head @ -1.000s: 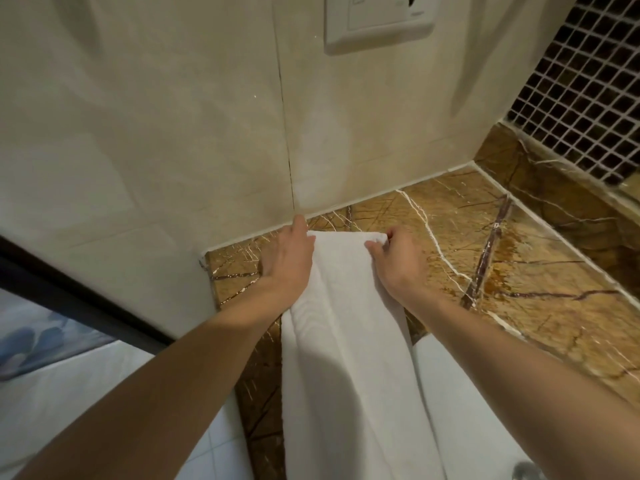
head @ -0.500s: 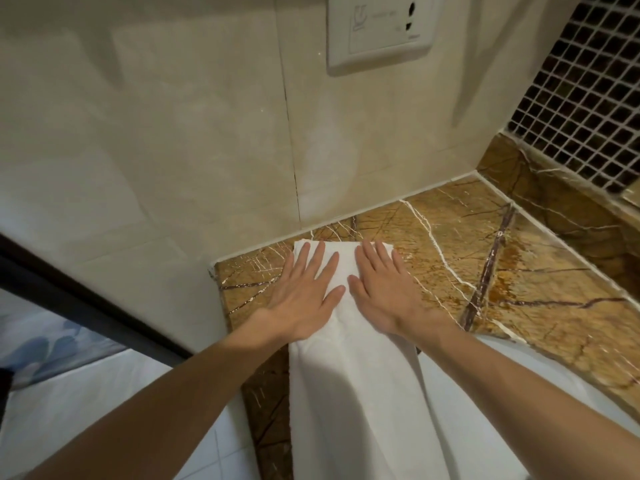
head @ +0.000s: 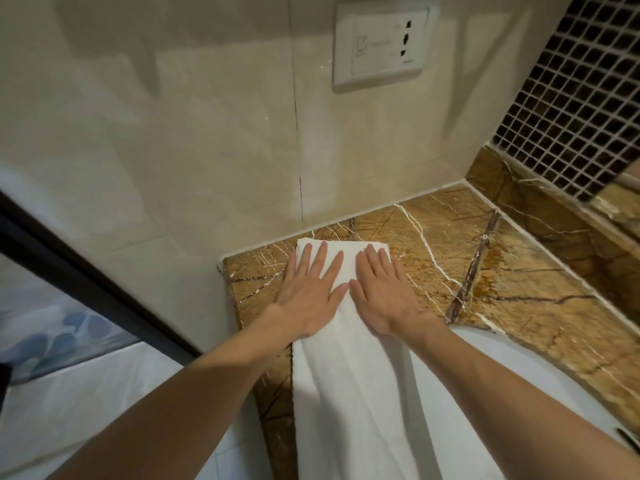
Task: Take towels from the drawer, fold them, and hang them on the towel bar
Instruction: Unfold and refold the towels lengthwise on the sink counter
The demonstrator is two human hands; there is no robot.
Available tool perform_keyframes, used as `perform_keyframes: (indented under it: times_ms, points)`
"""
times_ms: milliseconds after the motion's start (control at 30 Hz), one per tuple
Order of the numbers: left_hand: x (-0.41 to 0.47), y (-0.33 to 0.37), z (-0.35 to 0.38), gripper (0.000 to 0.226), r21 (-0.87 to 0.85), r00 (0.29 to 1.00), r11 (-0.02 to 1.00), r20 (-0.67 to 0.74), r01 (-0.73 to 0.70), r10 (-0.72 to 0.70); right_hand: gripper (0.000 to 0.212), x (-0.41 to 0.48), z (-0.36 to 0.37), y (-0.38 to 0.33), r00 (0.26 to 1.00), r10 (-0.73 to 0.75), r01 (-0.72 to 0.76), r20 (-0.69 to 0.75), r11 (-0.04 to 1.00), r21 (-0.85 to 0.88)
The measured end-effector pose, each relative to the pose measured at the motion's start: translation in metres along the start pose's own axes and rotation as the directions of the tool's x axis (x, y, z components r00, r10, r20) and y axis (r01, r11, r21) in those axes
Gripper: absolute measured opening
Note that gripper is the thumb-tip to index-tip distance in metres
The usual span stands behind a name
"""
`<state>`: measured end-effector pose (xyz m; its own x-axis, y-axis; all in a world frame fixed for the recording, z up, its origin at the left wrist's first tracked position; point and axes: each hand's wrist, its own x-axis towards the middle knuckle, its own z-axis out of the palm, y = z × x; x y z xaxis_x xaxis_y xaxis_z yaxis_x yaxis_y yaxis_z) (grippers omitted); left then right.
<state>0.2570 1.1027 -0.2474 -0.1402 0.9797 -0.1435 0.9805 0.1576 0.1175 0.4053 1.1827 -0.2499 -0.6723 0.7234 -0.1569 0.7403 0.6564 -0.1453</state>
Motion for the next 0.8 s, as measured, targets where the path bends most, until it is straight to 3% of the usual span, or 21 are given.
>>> perform_keyframes:
  times_ms: [267,567,733,800]
  points:
    - [-0.078,0.032,0.001,0.061,-0.212,0.994,0.972,0.064,0.097,-0.085,0.057,-0.101,-0.002,-0.006,0.995,0.084,-0.095,0.046,0.926,0.366]
    - [-0.158,0.075,0.014,0.058,-0.419,0.984,0.893,0.137,0.165,-0.117,0.062,-0.189,0.010,-0.007,0.962,0.151,-0.242,0.229,0.858,0.454]
    - [-0.197,0.110,0.026,0.051,-0.754,0.960,0.628,0.016,0.195,-0.279,0.038,-0.232,0.018,-0.014,0.966,0.171,-0.248,0.197,0.836,0.490]
    - [-0.205,0.120,0.027,0.049,-0.889,0.930,0.408,0.051,0.208,-0.364,0.036,-0.247,0.023,-0.016,0.956,0.205,-0.286,0.208,0.801,0.526]
